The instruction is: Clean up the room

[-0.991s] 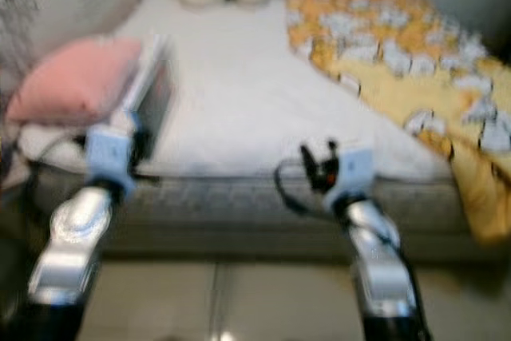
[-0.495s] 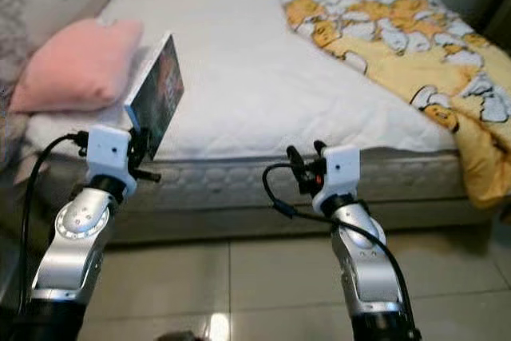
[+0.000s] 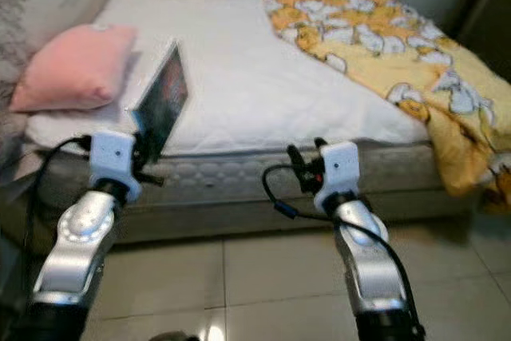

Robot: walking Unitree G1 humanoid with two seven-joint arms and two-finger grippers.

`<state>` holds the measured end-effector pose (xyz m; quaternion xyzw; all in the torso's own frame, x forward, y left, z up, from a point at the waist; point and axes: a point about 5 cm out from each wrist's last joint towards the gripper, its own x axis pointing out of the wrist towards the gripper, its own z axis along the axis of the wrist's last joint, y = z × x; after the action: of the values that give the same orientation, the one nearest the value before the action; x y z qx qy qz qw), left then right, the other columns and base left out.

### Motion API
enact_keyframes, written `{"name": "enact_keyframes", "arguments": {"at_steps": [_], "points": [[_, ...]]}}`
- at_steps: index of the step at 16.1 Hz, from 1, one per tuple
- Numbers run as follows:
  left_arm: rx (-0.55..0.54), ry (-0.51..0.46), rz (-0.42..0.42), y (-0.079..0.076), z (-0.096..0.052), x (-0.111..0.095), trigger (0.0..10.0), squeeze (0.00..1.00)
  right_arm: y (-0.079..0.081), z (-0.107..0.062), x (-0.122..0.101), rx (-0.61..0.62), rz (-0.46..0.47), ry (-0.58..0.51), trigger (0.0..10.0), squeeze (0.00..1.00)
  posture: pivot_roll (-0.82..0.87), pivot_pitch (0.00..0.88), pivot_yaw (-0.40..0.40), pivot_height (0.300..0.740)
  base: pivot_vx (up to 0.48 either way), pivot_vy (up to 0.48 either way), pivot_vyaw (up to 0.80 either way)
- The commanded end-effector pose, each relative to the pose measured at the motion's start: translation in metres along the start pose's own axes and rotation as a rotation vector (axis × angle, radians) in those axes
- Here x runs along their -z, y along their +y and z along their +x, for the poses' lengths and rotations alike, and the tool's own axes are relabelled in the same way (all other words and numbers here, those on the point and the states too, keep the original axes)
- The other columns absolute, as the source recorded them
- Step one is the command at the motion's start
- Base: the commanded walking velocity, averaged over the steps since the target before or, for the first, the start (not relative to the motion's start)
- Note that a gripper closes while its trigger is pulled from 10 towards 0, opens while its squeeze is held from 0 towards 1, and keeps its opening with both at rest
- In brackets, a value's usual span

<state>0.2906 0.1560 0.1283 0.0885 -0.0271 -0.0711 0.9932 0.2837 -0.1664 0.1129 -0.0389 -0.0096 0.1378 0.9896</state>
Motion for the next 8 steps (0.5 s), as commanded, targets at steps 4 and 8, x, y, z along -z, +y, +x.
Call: {"name": "enact_keyframes", "arguments": {"at_steps": [4,8], "points": [[0.003,-0.055,0.009,0.0022,0.0030,-0.0123,10.0,0.00,-0.0023,0.0026,0.0005,0.000,-0.009,0.001,10.0,0.00,-0.01,0.000,-0.003,0.740,0.424,0.000,0.00],[-0.005,-0.055,0.006,0.0020,0.0032,-0.0121,10.0,0.00,-0.0010,0.0028,0.0018,-0.007,-0.009,0.003,10.0,0.00,-0.01,0.000,-0.004,0.740,0.444,0.000,0.00]]}}
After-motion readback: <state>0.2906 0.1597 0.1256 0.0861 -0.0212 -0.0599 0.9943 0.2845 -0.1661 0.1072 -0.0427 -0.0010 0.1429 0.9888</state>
